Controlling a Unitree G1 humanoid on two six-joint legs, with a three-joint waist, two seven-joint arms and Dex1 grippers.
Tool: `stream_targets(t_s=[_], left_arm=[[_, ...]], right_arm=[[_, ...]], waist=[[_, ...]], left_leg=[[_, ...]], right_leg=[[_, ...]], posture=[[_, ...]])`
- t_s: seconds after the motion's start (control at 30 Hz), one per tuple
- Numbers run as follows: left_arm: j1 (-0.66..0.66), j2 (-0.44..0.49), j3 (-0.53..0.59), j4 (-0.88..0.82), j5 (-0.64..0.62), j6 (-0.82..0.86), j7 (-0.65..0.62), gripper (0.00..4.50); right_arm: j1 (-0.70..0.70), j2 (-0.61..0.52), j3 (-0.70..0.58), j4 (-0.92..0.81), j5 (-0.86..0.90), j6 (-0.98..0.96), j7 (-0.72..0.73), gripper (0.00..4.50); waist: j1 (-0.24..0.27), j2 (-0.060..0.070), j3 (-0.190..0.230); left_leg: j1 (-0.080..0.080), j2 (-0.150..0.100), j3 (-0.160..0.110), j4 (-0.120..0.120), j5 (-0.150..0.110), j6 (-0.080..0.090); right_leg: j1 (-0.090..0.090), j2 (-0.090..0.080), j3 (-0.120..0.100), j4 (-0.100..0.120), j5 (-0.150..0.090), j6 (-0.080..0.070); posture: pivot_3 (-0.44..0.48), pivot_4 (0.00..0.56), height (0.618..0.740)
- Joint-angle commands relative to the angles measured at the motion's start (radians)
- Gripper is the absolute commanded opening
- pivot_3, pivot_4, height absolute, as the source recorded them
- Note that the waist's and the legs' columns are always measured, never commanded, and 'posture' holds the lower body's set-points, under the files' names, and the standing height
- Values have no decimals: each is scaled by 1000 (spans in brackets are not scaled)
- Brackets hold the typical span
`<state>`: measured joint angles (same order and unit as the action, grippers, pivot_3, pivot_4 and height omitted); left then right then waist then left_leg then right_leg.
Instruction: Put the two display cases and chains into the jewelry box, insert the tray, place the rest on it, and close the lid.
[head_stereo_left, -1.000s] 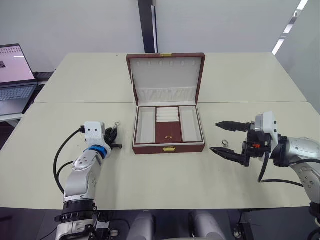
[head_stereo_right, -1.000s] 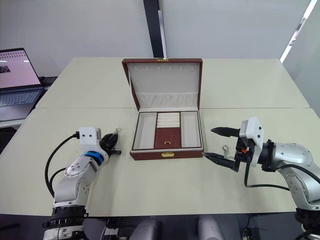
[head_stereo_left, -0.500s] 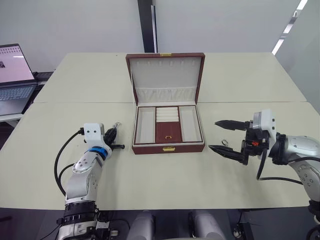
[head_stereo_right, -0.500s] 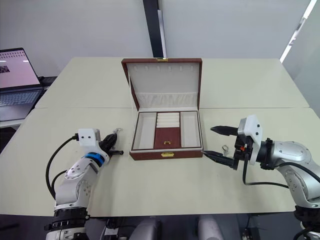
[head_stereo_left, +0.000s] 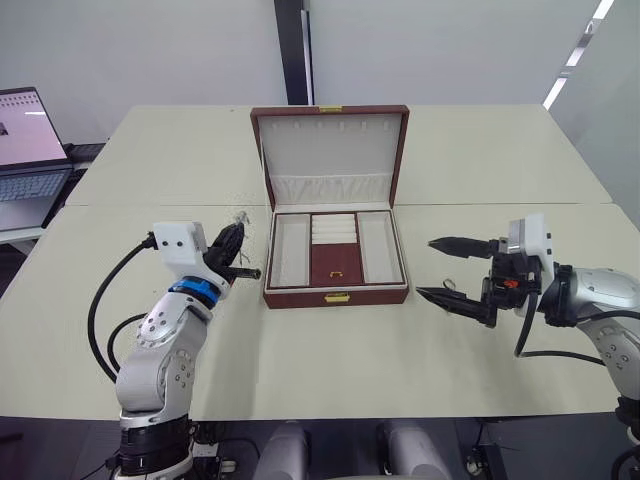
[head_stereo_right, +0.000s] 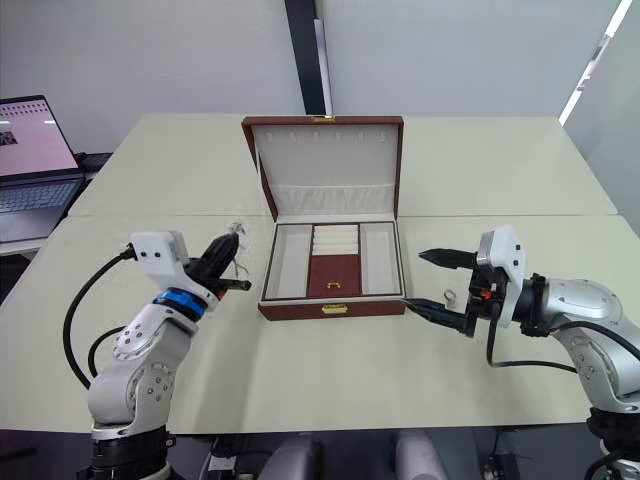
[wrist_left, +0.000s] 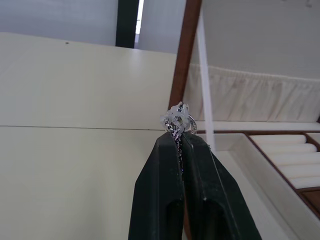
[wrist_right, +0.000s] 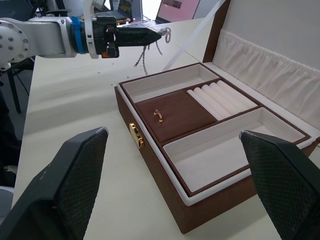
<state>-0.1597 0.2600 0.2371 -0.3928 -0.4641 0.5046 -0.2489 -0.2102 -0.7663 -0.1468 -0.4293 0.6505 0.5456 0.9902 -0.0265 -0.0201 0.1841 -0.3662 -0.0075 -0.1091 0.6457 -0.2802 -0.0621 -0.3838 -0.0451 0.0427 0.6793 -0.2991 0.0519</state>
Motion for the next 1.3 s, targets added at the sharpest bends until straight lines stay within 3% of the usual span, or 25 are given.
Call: stream_targets(t_s=[0.03, 0.43, 1.0, 1.1, 1.3], left_arm=[[-35, -1, -18, -67, -32, 33, 12, 51], [-115, -27, -111, -43, -40, 63, -1, 51], [-68, -36, -150, 27, 16, 26, -2, 51], [-69, -38, -147, 13, 15, 41, 8, 717], [-70, -38, -146, 1, 8, 50, 9, 2531]], right_arm=[[-3, -10, -40, -19, 16, -15, -6, 4500], [51, -11, -80, -48, 18, -20, -29, 4500], [108, -17, -116, -67, 12, -24, -44, 4500], [110, -18, -116, -61, 9, -25, -42, 4500], [110, -20, -112, -56, 7, -25, -40, 4500]], waist=[[0, 0, 0], [-1, 0, 0], [0, 0, 0], [0, 0, 0], [0, 0, 0]], left_leg=[[0, 0, 0, 0, 0, 0], [0, 0, 0, 0, 0, 0], [0, 0, 0, 0, 0, 0], [0, 0, 0, 0, 0, 0], [0, 0, 0, 0, 0, 0]], right_leg=[[0, 0, 0, 0, 0, 0], [0, 1, 0, 0, 0, 0], [0, 1, 0, 0, 0, 0], [0, 1, 0, 0, 0, 0], [0, 1, 0, 0, 0, 0]], posture=[[0, 150, 740], [0, 150, 740], [0, 150, 740], [0, 150, 740], [0, 150, 740]])
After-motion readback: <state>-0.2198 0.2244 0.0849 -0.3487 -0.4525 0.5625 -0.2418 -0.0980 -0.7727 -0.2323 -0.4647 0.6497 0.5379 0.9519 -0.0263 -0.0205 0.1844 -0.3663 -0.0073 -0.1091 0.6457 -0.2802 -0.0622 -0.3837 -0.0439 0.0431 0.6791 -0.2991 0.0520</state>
